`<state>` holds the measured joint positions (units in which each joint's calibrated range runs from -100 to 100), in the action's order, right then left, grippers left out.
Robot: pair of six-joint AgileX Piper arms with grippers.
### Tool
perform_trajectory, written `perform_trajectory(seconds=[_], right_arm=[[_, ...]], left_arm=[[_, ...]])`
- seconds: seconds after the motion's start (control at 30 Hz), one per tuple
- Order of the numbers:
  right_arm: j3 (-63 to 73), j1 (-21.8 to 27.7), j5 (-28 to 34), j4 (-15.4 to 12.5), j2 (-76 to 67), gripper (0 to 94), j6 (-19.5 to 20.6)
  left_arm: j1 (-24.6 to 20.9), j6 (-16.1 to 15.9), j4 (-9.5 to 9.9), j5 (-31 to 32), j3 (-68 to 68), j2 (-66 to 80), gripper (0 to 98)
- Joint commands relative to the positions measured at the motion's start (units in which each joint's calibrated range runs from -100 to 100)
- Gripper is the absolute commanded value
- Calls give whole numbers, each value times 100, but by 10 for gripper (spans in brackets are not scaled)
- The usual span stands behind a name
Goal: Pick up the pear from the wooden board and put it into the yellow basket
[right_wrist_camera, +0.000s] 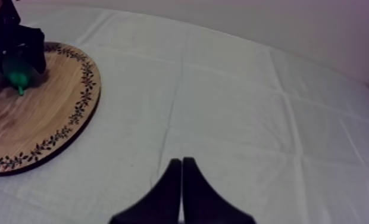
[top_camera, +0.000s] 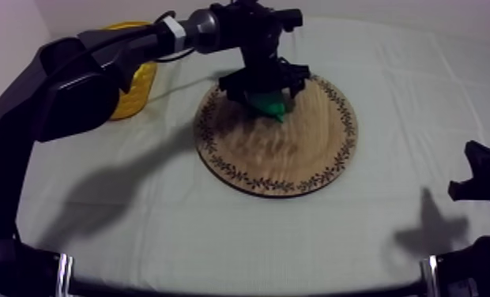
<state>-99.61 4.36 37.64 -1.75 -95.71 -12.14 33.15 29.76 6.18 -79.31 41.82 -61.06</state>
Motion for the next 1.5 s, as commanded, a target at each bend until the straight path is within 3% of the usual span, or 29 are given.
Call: perform_trajectory(seconds=[0.0, 0.23, 0.37, 0.87, 1.23, 1.47], right_arm=[[-5, 1, 2, 2, -5, 3, 0], [-5, 1, 2, 2, -5, 3, 0], [-5, 1, 2, 2, -5, 3, 0], [-5, 1, 2, 2, -5, 3, 0], [-5, 1, 2, 2, -5, 3, 0], [-5, 1, 2, 2, -5, 3, 1]], left_arm=[[5, 11, 23, 4, 9, -7, 798], [35, 53, 174, 21, -57, 5, 448], [39, 19, 216, 32, -112, 48, 353], [-106, -215, 291, 59, -753, 1873, 346], [-599, -887, 294, 90, -3172, 4477, 371], [-1063, -1431, 493, 354, -4925, 6164, 370]])
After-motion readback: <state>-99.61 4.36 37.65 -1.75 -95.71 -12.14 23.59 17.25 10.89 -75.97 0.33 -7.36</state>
